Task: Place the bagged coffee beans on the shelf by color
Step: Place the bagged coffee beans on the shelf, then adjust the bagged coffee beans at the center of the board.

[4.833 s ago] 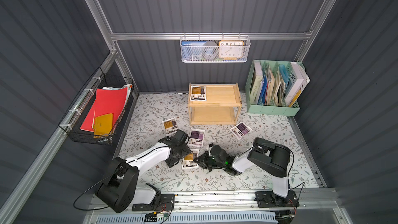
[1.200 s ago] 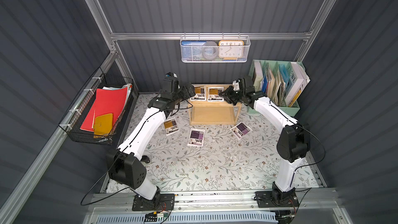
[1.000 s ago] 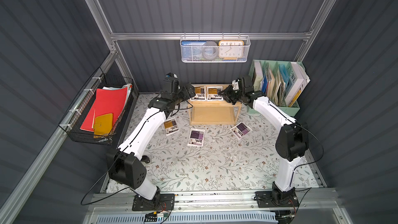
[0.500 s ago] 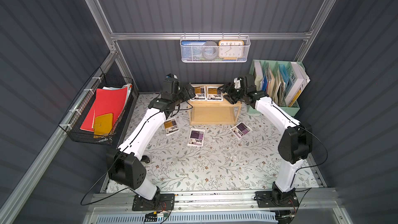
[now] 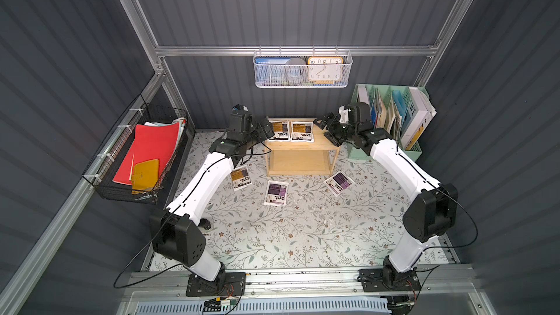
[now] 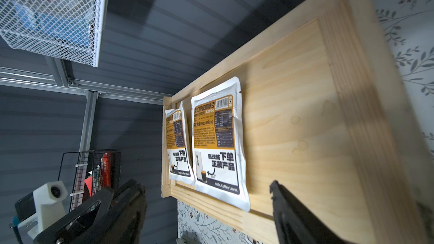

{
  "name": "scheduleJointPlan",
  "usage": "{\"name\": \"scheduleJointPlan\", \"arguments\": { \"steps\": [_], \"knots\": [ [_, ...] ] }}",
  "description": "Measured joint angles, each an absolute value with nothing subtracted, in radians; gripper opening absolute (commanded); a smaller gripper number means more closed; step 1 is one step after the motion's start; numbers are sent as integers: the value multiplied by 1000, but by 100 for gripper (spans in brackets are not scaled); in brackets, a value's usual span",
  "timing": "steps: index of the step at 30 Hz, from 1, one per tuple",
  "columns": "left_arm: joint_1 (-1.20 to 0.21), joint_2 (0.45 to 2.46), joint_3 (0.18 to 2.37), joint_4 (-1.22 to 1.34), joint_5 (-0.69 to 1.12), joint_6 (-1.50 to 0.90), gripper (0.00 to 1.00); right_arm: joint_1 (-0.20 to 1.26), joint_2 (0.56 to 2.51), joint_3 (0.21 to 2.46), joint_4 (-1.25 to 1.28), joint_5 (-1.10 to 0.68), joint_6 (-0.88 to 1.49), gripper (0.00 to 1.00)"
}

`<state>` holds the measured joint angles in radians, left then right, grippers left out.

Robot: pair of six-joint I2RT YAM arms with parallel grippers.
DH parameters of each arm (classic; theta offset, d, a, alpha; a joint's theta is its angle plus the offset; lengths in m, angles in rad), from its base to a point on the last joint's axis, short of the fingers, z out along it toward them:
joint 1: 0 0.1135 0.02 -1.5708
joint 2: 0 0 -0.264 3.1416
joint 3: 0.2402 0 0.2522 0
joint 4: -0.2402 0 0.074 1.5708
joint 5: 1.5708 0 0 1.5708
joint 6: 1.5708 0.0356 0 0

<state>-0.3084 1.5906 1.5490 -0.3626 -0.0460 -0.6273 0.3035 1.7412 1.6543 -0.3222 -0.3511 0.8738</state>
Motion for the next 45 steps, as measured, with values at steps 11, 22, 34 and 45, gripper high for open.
{"name": "scheduleJointPlan", "arguments": {
  "steps": [11,22,34,45],
  "knots": [
    [-295,1529,1530,-362,-183,-665,100,303,1570,1548,-284,-360,874,86],
    [-241,1497,1487,-366,-261,-683,100,406,1425,1363,-234,-360,878,86],
    [-112,1477,1392,-360,-255,-689,100,659,1408,1224,-235,-256,854,86],
    [51,1565,1291,-329,-156,-717,100,833,1481,1059,-193,-170,880,86]
  ]
}}
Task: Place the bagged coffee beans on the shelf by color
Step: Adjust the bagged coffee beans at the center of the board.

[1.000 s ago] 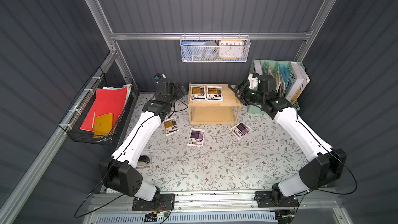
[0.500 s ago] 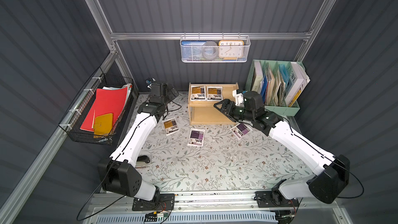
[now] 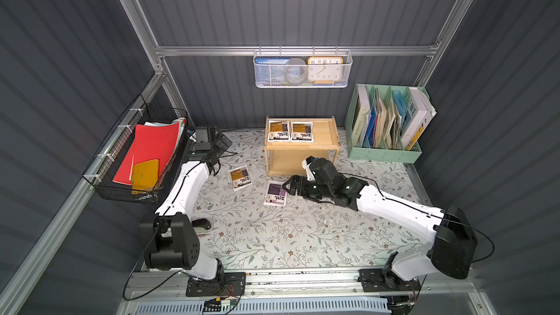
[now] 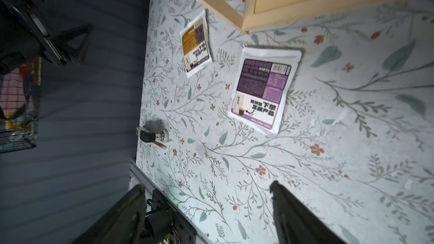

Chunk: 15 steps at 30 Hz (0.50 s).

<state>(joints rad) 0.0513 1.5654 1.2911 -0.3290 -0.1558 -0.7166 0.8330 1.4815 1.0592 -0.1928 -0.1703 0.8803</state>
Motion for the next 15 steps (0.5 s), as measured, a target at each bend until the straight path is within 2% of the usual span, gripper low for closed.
{"name": "scheduleJointPlan", "arguments": {
  "steps": [6,15],
  "knots": [
    [59,1748,1312,-320,-117,-709,100,869,1494,939,-144,-143,936,86],
    [58,2015,1497,-402,-154,-635,100,870,1448,831,-118,-100,991,86]
  ]
}}
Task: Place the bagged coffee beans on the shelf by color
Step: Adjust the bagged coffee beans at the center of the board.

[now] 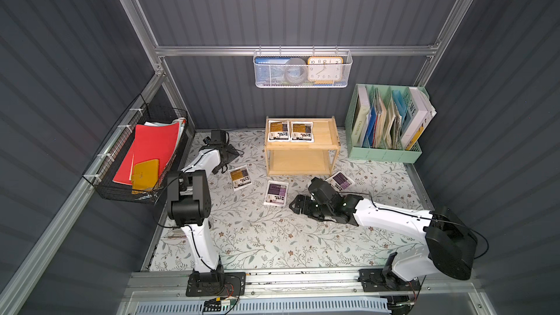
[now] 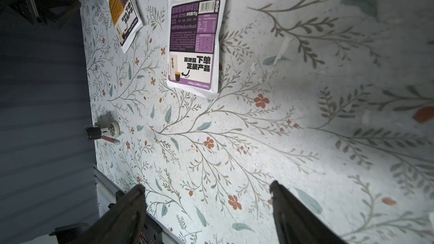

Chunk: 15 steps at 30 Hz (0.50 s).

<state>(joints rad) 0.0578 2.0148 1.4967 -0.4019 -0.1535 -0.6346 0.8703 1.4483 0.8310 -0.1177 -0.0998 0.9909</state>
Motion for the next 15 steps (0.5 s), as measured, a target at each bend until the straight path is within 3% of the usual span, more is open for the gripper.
{"name": "scheduleJointPlan", "arguments": {
  "steps": [15],
  "knots": [
    [50,2206,1643,-516,-334,-548,100,870,1422,822,-104,-69,1013,86]
  ]
}}
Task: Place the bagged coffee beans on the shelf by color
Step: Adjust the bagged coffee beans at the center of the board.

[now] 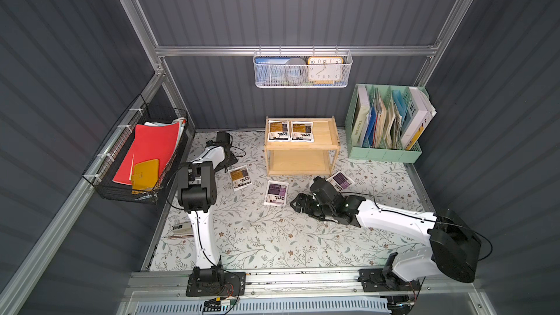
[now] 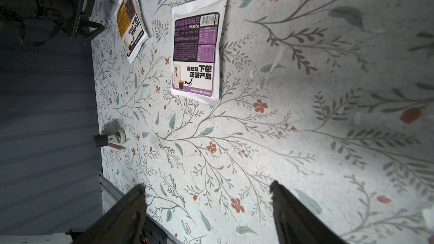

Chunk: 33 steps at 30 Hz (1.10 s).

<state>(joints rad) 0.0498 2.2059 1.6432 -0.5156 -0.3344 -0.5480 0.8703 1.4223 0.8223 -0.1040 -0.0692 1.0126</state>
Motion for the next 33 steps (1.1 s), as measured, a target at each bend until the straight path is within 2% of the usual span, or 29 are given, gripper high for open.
{"name": "scheduleJointPlan", "arguments": {
  "steps": [16,33],
  "knots": [
    [-59,2140,1522,-454,-348,-553,100,870,1373,804,-104,-43,1008,86],
    [-139,1947,1220,-358,-298,-619,100,870,1365,777,-96,-70,1005,86]
  ]
}}
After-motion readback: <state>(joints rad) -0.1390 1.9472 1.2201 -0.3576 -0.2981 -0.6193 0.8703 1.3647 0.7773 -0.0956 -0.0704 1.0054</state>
